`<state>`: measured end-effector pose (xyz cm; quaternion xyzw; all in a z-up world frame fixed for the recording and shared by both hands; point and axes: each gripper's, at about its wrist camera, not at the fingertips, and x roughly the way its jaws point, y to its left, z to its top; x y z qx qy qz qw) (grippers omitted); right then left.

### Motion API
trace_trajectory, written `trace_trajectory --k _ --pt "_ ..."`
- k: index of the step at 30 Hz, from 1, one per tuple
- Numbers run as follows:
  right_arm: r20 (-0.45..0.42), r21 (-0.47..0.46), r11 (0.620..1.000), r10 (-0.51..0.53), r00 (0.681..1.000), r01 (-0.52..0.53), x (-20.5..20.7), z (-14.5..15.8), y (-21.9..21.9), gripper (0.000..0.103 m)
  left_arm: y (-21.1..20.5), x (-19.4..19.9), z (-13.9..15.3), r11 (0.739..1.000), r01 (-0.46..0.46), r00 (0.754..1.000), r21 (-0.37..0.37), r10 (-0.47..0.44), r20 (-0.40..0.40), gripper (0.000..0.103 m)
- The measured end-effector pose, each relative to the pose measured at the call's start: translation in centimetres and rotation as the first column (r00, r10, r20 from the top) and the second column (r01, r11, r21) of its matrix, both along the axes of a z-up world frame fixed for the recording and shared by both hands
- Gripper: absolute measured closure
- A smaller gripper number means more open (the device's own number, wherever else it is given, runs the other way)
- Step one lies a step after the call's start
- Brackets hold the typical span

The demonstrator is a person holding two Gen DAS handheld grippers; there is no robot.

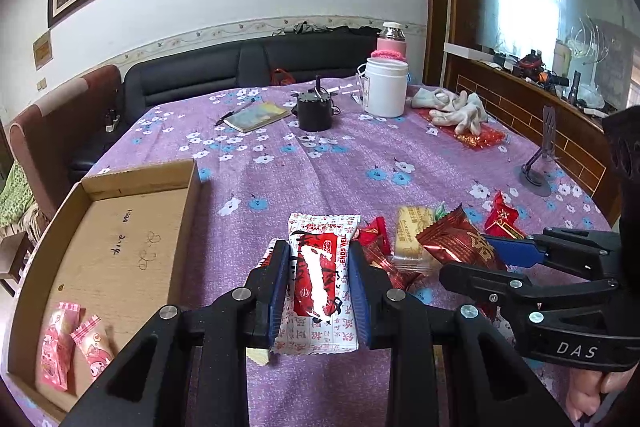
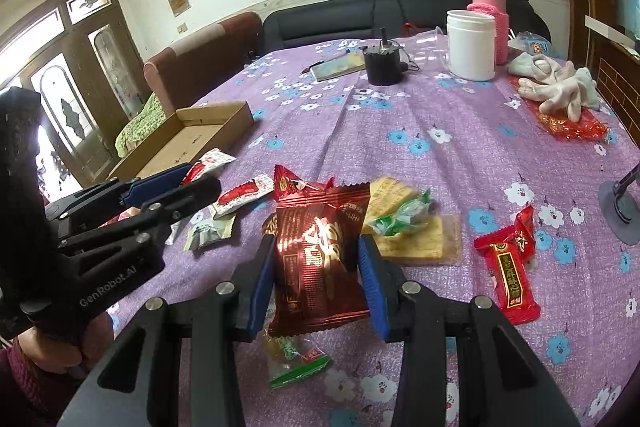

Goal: Organize snacks
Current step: 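Carry both packets over the cardboard tray with both grippers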

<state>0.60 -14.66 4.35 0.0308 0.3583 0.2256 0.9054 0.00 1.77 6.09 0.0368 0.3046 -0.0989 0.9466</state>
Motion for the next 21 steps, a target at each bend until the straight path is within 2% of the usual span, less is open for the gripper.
trace_trajectory --k 7,11,21 --pt "0.014 -0.002 1.000 -0.002 1.000 0.002 -0.1 0.0 0.3 0.064 1.0 0.0 0.6 1.000 -0.013 1.000 -0.025 0.014 0.013 0.073" --pt "-0.015 0.012 1.000 -0.026 1.000 0.026 0.3 0.0 0.1 0.064 1.7 0.0 1.0 0.999 -0.021 0.999 -0.039 0.022 0.024 0.073" --pt "0.000 -0.052 0.999 -0.012 1.000 0.012 -0.8 1.9 3.3 0.063 4.3 0.2 2.2 0.993 -0.059 0.997 -0.101 0.063 0.036 0.073"
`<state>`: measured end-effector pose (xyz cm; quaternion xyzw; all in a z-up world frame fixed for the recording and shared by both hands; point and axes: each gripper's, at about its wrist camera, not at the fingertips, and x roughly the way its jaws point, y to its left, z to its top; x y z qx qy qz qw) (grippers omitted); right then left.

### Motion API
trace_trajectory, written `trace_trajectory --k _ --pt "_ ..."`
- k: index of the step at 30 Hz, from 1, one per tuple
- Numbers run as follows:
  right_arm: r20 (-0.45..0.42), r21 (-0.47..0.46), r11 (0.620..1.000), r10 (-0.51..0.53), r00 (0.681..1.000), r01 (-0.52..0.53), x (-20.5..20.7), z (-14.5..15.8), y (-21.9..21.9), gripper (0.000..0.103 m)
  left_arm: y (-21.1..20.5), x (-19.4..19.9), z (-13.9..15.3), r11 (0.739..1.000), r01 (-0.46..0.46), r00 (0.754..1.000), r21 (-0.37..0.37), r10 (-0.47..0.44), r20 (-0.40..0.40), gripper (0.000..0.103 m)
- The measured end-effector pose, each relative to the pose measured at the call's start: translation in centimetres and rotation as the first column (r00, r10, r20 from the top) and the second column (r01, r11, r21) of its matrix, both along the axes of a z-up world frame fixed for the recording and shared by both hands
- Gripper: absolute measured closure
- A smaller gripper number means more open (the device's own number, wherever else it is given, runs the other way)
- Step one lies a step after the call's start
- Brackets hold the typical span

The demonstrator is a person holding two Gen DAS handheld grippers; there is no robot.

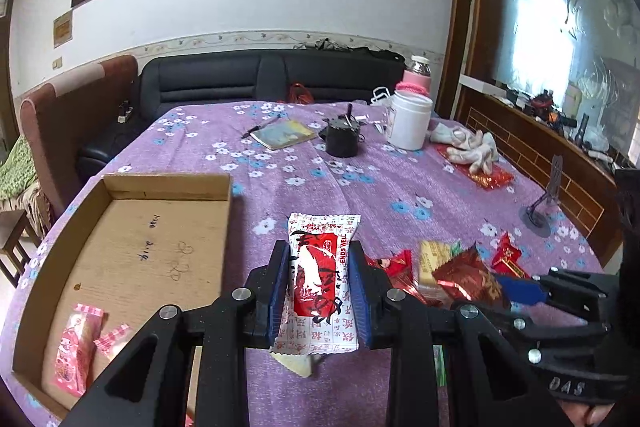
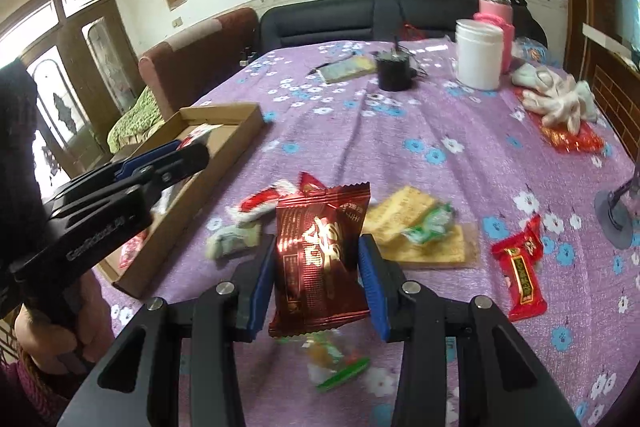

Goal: Organize snacks
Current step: 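Carry both packets over the cardboard tray with both grippers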

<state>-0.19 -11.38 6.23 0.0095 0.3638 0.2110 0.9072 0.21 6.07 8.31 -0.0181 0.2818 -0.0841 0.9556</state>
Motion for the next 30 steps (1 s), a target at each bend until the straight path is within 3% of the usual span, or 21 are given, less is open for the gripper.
trace_trajectory --k 6,10,13,15,20,25,30 --pt "0.015 -0.005 0.999 0.050 0.999 -0.050 -0.2 1.4 3.5 0.063 2.2 0.3 0.8 0.998 -0.054 0.999 -0.028 0.054 -0.004 0.073" --pt "0.014 0.008 0.997 0.078 0.997 -0.078 0.1 1.9 6.5 0.063 6.1 1.2 1.2 0.983 -0.170 0.985 -0.070 0.168 -0.038 0.073" --pt "-0.003 0.024 0.993 0.114 0.994 -0.113 0.6 1.9 9.0 0.063 9.5 1.7 1.1 0.957 -0.271 0.961 -0.102 0.264 -0.077 0.073" --pt "-0.008 0.025 0.990 0.136 0.991 -0.136 0.9 2.0 10.8 0.063 11.9 1.9 0.9 0.925 -0.371 0.926 -0.084 0.363 -0.102 0.073" --pt "-0.026 0.015 0.974 0.227 0.974 -0.226 1.7 1.8 15.8 0.063 16.6 2.5 -0.7 0.865 -0.492 0.861 -0.099 0.466 -0.203 0.072" --pt "-0.050 -0.036 0.959 0.279 0.959 -0.281 2.2 0.1 19.4 0.063 17.3 3.4 -2.5 0.857 -0.510 0.836 -0.073 0.474 -0.275 0.072" --pt "-0.059 -0.068 0.947 0.311 0.949 -0.315 2.2 -1.6 20.9 0.063 17.0 3.7 -2.7 0.849 -0.527 0.823 -0.041 0.498 -0.273 0.072"
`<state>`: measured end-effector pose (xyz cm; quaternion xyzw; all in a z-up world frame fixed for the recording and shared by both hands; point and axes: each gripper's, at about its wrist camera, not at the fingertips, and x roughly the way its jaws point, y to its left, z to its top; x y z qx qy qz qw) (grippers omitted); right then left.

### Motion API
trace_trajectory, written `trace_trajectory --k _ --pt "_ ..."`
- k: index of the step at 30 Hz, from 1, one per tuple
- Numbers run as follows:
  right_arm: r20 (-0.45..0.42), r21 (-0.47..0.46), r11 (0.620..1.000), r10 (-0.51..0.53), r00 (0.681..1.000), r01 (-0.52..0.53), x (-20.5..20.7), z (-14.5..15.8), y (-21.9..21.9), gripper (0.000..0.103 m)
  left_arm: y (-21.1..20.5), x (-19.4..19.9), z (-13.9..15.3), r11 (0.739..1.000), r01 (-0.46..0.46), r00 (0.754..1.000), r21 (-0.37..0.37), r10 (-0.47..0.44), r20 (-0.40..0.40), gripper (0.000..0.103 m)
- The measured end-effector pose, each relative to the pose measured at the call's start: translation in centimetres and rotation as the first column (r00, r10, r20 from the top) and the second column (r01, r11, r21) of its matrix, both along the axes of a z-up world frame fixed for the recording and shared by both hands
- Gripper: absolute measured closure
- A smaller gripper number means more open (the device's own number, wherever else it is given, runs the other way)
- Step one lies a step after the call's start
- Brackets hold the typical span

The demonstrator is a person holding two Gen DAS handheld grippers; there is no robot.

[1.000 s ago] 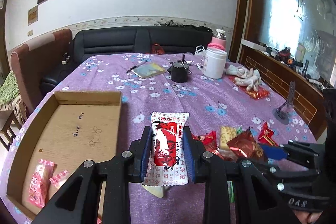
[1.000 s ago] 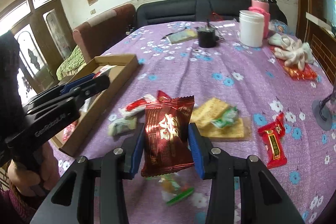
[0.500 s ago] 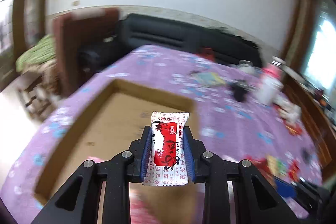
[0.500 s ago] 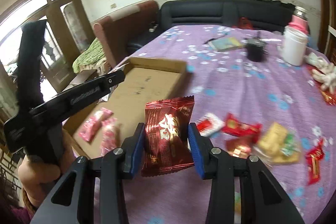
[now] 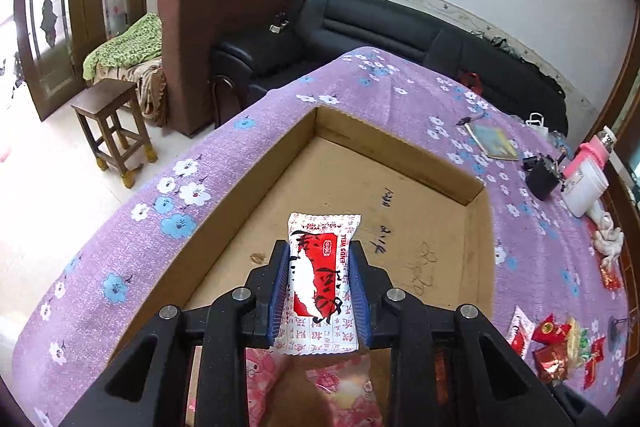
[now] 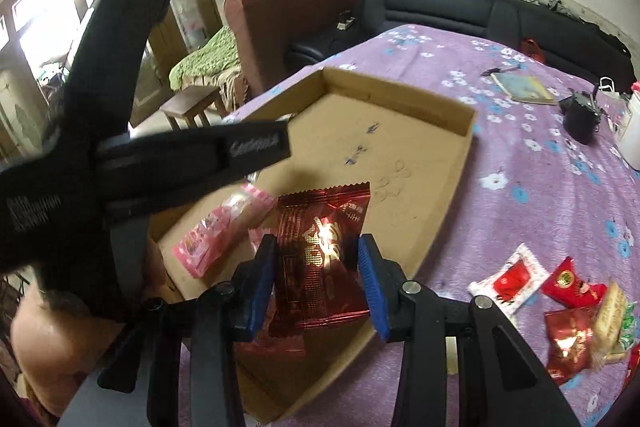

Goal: Organize snacks
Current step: 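Carry both packets over the cardboard tray with both grippers, then open both grippers to drop the packets into the tray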

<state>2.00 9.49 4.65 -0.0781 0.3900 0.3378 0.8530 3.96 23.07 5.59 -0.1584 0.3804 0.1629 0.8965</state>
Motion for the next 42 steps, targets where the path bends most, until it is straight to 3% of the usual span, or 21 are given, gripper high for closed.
trace_trajectory --k 6,13,21,24,26,33,37,42 --pt "-0.044 -0.007 1.000 0.017 0.999 -0.017 0.6 -2.2 0.0 0.062 -0.2 0.9 -1.0 1.000 0.009 0.999 0.004 -0.009 -0.050 0.071" --pt "0.008 -0.047 0.998 0.039 0.999 -0.038 -0.1 -2.5 0.5 0.062 -0.4 1.3 -1.6 1.000 0.007 0.997 0.012 -0.006 -0.080 0.071" --pt "0.011 -0.043 0.998 0.048 0.999 -0.048 -0.4 -2.6 0.3 0.062 -0.2 1.5 -2.0 1.000 0.002 0.995 0.004 -0.001 -0.099 0.070" --pt "0.008 -0.035 0.998 0.048 0.999 -0.048 -0.7 -2.4 0.1 0.061 -0.2 1.5 -1.9 1.000 0.002 0.995 0.002 -0.002 -0.097 0.061" --pt "0.006 -0.033 0.998 0.047 0.999 -0.047 -0.6 -2.4 0.0 0.061 -0.2 1.3 -1.7 1.000 -0.002 0.996 0.005 0.003 -0.085 0.053" --pt "0.031 -0.018 0.999 0.040 0.999 -0.040 -1.0 -1.6 -0.4 0.061 0.0 0.8 -1.0 1.000 -0.010 0.999 -0.012 0.010 -0.037 0.053" --pt "0.059 -0.012 1.000 0.025 0.998 -0.024 -1.4 -0.5 -0.9 0.061 0.2 0.1 -0.1 0.998 0.003 0.999 -0.069 -0.001 0.033 0.053" --pt "0.048 0.001 1.000 -0.025 0.999 0.025 -1.3 0.8 -2.3 0.061 -0.7 -0.2 0.8 0.998 0.032 0.996 -0.053 -0.028 0.079 0.053"
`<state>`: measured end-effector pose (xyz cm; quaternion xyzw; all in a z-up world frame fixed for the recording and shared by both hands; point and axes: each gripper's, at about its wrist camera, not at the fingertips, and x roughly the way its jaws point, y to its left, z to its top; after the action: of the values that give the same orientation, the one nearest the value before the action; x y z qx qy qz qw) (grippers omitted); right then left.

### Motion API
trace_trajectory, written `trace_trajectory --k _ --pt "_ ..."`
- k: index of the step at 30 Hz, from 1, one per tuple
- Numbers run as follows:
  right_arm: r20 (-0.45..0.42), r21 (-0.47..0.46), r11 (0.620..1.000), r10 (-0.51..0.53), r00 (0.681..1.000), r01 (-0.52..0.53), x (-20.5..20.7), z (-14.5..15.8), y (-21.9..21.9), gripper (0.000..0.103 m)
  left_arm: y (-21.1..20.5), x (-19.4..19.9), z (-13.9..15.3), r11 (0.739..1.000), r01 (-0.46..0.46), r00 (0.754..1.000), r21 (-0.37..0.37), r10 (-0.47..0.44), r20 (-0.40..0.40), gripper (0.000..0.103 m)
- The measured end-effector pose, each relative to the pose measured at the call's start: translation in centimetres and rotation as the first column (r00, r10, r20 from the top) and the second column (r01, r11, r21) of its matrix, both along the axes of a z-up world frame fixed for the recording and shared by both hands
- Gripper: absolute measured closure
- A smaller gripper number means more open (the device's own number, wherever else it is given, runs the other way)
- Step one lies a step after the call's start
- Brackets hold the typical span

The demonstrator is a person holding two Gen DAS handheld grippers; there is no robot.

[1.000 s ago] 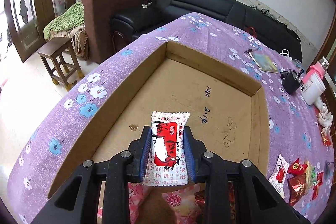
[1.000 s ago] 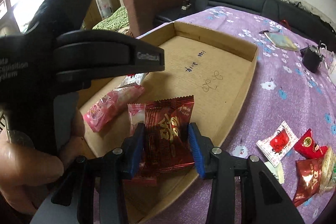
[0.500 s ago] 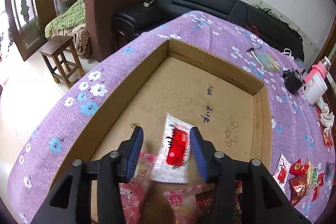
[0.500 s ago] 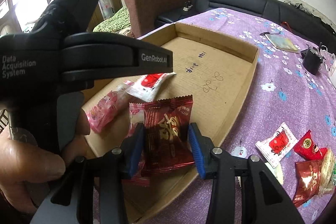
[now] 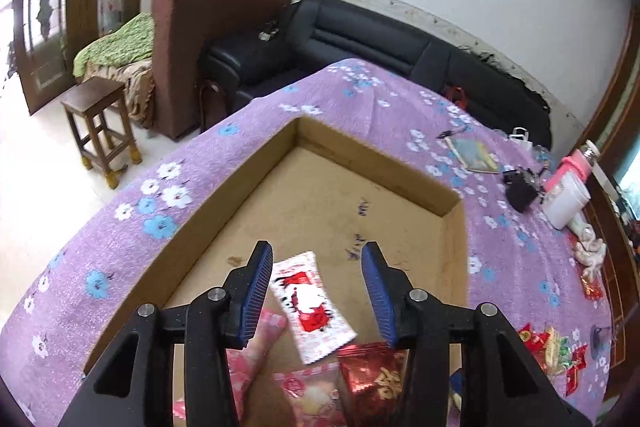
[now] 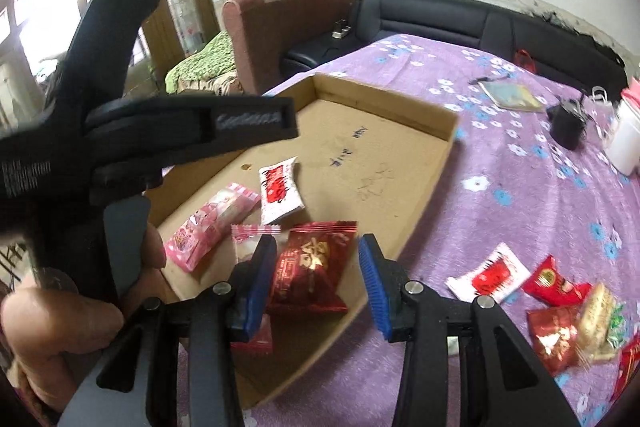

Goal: Organize snacks
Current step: 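Open both grippers to drop the packets into the tray, then grasp the green-wrapped cake with the right gripper while the left grasps the cream packet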

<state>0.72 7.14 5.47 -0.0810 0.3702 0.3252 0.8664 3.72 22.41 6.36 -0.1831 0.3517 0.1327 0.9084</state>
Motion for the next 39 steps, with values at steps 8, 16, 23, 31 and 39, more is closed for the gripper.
trace_trajectory --k 8,16,23,31,39 --pt "0.016 0.045 0.996 -0.077 0.997 0.077 -1.0 2.7 -5.7 0.061 -2.4 0.1 0.5 0.995 0.090 0.996 0.037 -0.090 0.016 0.053" --pt "-0.046 0.072 0.978 -0.195 0.980 0.198 -1.0 2.4 -15.3 0.058 -5.9 0.1 0.8 0.967 0.248 0.968 0.065 -0.250 0.028 0.054" --pt "-0.140 0.018 0.981 -0.191 0.971 0.196 -1.3 -1.2 -19.6 0.057 -10.2 0.0 0.6 0.889 0.455 0.890 0.054 -0.456 0.010 0.054" --pt "-0.092 -0.153 0.983 -0.118 0.989 0.103 -2.5 -4.1 -17.6 0.064 -11.1 0.2 0.0 0.856 0.517 0.856 0.009 -0.517 -0.018 0.054" --pt "-0.061 -0.043 0.967 -0.255 0.965 0.253 -0.9 -4.2 -20.4 0.079 -12.2 0.2 -0.6 0.825 0.565 0.824 0.009 -0.565 -0.039 0.054"
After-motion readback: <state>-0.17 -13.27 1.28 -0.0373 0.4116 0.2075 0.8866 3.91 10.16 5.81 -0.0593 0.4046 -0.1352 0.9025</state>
